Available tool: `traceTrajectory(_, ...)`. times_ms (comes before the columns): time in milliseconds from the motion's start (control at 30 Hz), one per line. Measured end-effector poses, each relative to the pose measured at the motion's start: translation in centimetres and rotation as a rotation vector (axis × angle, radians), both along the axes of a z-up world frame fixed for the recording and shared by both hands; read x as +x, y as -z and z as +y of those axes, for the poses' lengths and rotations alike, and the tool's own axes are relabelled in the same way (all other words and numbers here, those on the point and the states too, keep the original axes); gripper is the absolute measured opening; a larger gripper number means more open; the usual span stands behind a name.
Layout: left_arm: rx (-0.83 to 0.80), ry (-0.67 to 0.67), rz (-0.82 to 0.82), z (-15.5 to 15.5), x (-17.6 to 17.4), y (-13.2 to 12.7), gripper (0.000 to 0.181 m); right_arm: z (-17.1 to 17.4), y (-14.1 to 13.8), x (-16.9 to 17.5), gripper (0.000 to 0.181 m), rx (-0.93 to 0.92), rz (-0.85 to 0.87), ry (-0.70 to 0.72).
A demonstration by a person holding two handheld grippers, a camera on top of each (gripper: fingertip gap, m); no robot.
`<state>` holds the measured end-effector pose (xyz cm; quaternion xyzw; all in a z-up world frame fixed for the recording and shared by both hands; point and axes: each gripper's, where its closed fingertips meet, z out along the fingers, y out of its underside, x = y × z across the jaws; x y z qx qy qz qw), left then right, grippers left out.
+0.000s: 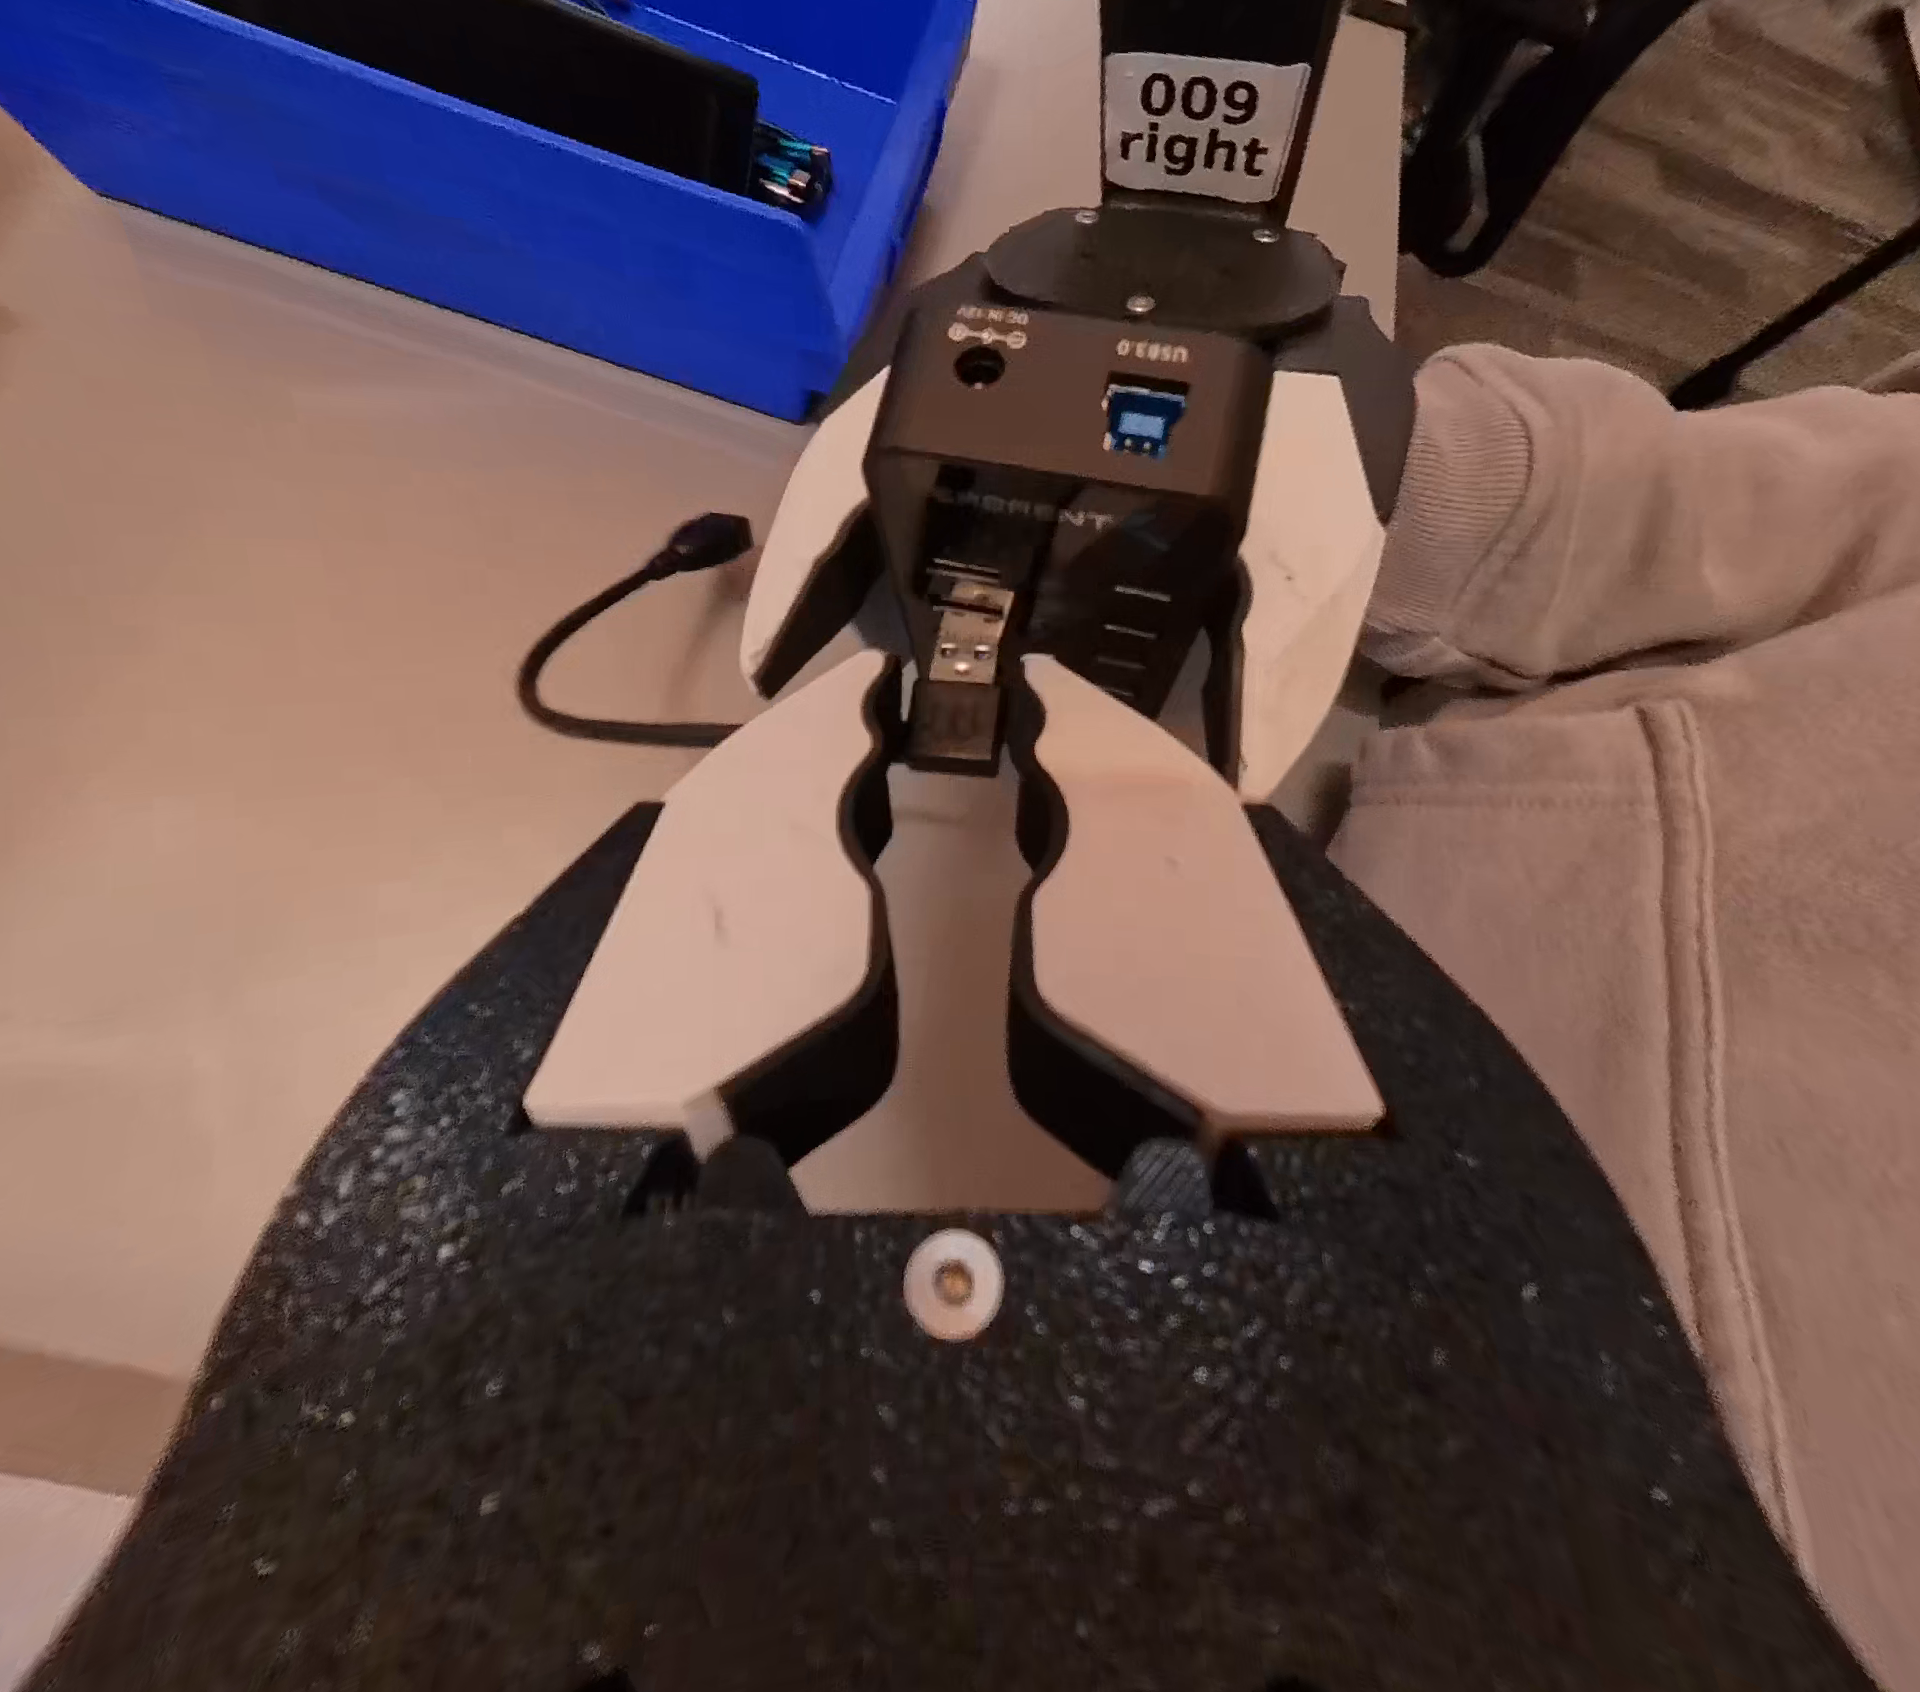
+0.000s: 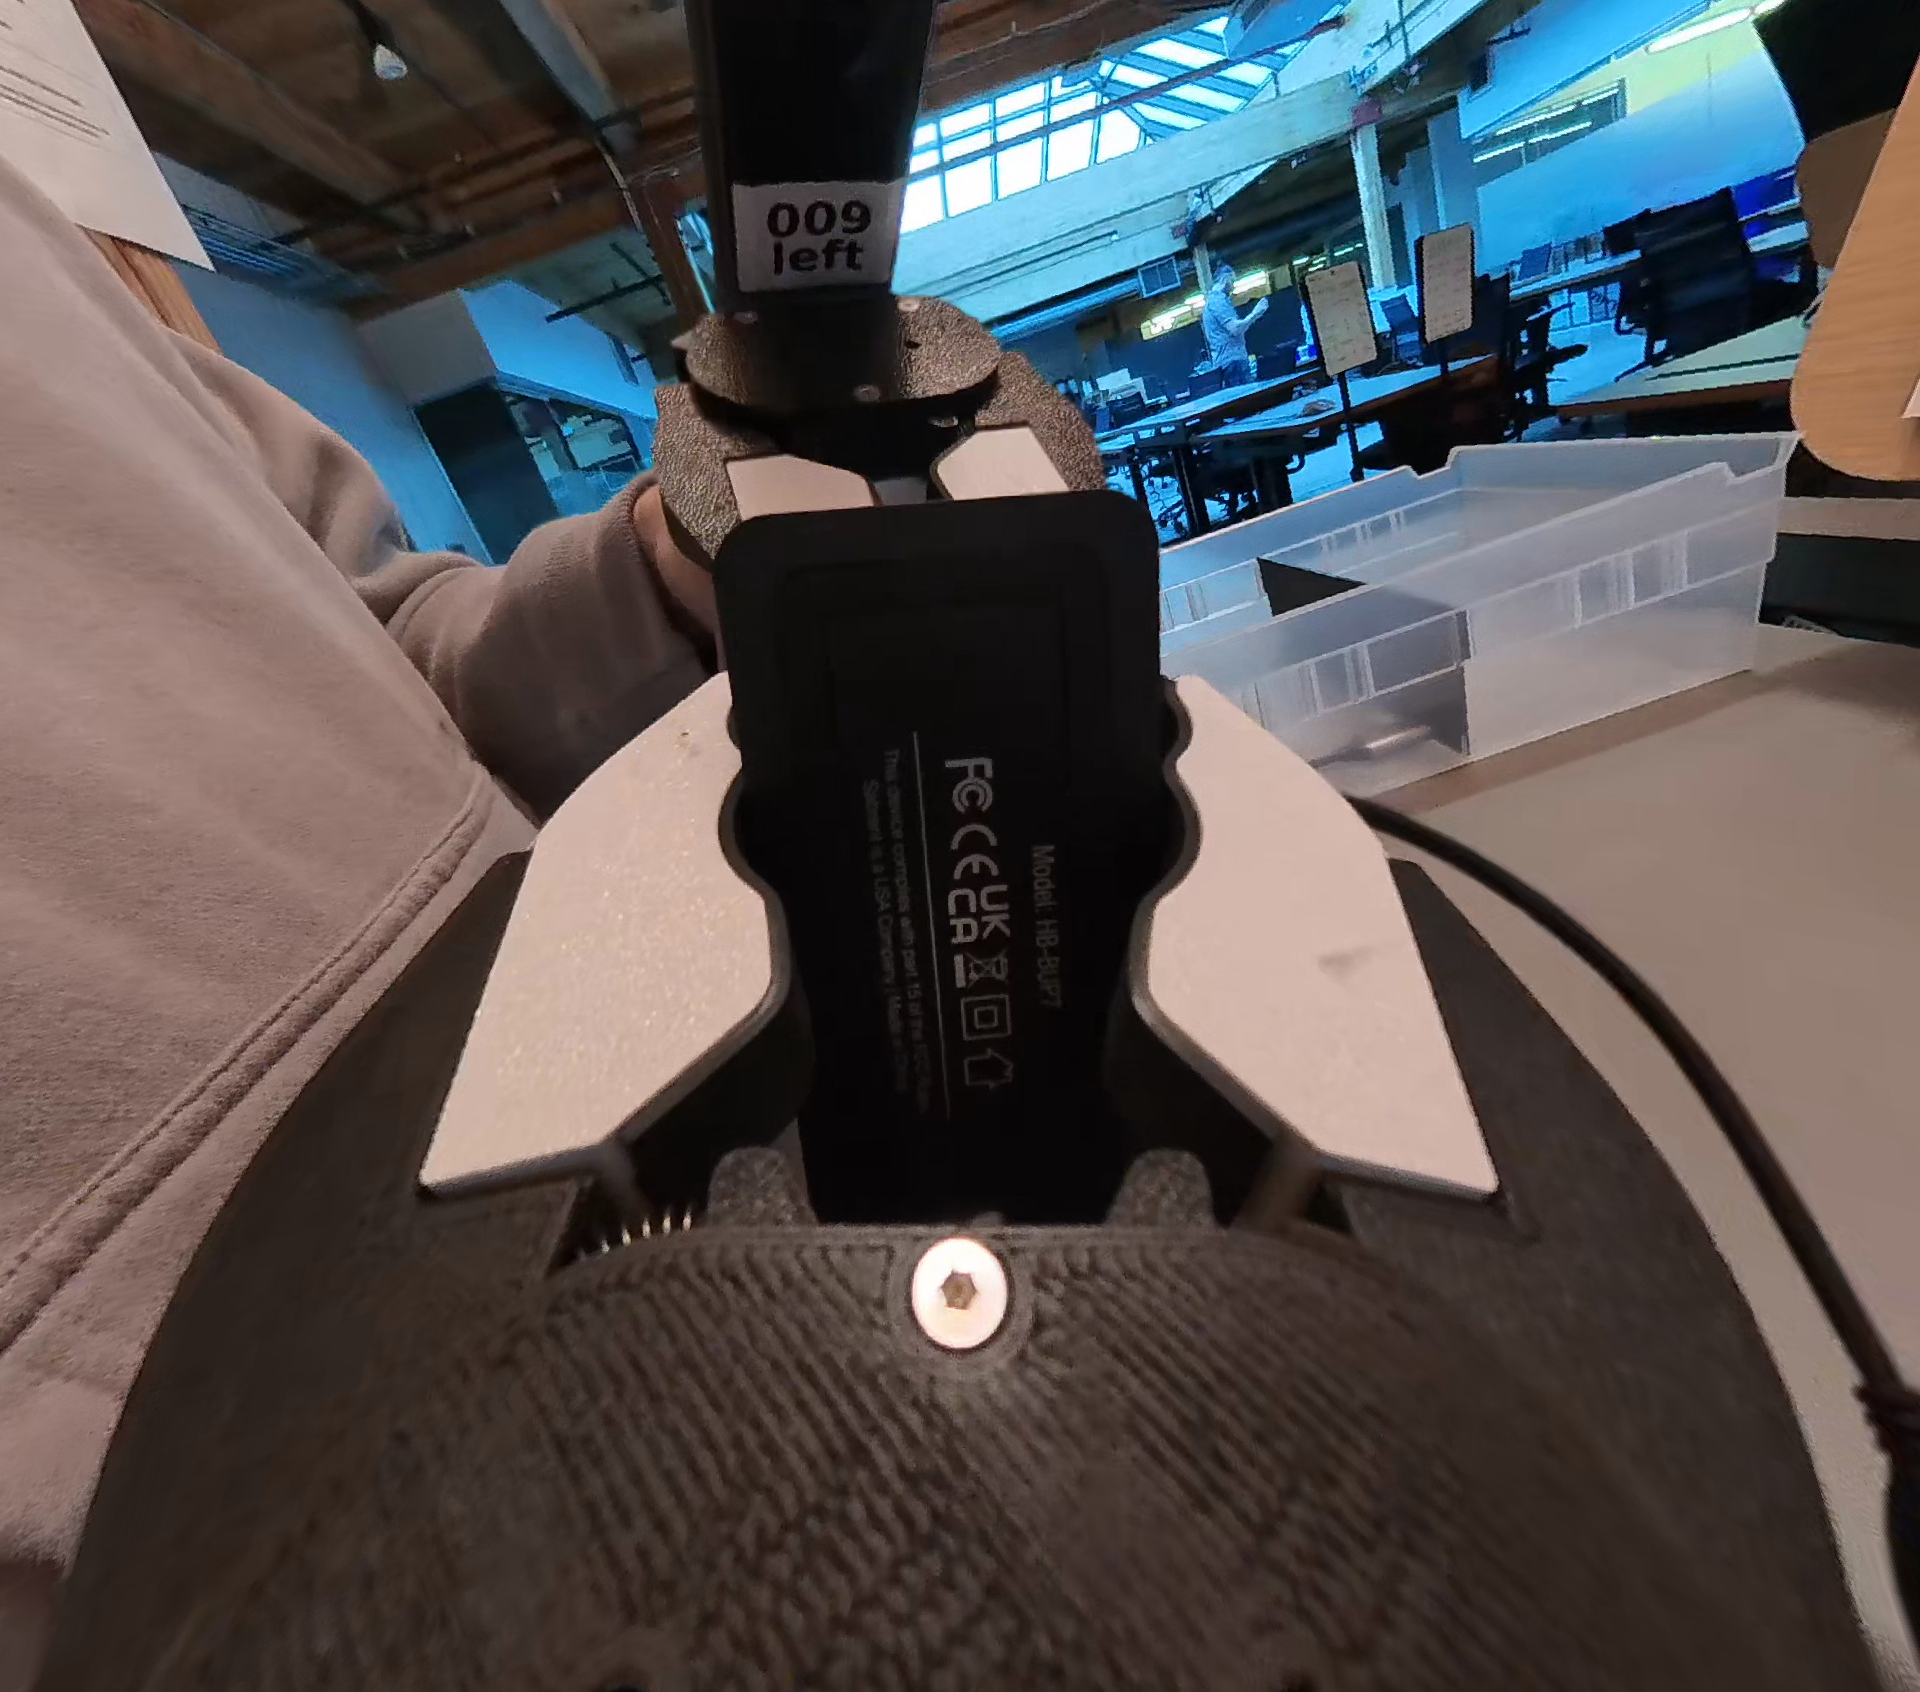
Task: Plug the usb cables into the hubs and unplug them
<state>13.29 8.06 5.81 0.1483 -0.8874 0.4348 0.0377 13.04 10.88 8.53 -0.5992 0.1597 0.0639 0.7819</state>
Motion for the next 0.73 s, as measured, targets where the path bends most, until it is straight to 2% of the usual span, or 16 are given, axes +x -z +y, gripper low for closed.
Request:
traceTrajectory(133, -0.111, -0.104, -0.049, 0.5, 0.7, -2.1, 0.034, -0.7, -0.5, 0.3, 0.072, 0.022, -0.01, 0.024)
traceTrajectory(233, -0.199, -0.228, 0.086, 1.5, 1.0, -2.4, 0.038, -1.0, -0.8, 0.3, 0.074, 0.031, -0.024, 0.032)
traceTrajectory(367, -0.293, -0.34, 0.318, 2.4, 1.0, -0.1, 0.039, -1.0, -0.6, 0.5, 0.071, 0.002, -0.044, 0.045)
traceTrajectory(500, -0.152, -0.388, 0.282, 5.0, 1.9, 4.0, 0.037, -1.4, 0.4, 0.7, 0.071, -0.054, -0.05, 0.071)
traceTrajectory(600, -0.072, -0.279, 0.151, 7.1, 1.5, 4.7, 0.035, -1.9, 0.6, 0.5, 0.071, -0.061, -0.042, 0.072)
traceTrajectory(667, 0.023, -0.119, -0.014, 8.9, 0.6, 5.5, 0.033, -2.1, 0.7, 0.3, 0.071, -0.082, -0.05, 0.076)
traceTrajectory(733, 0.174, 0.108, -0.148, 11.0, -1.2, 7.7, 0.034, -2.1, 0.9, -0.1, 0.071, -0.095, -0.049, 0.062)
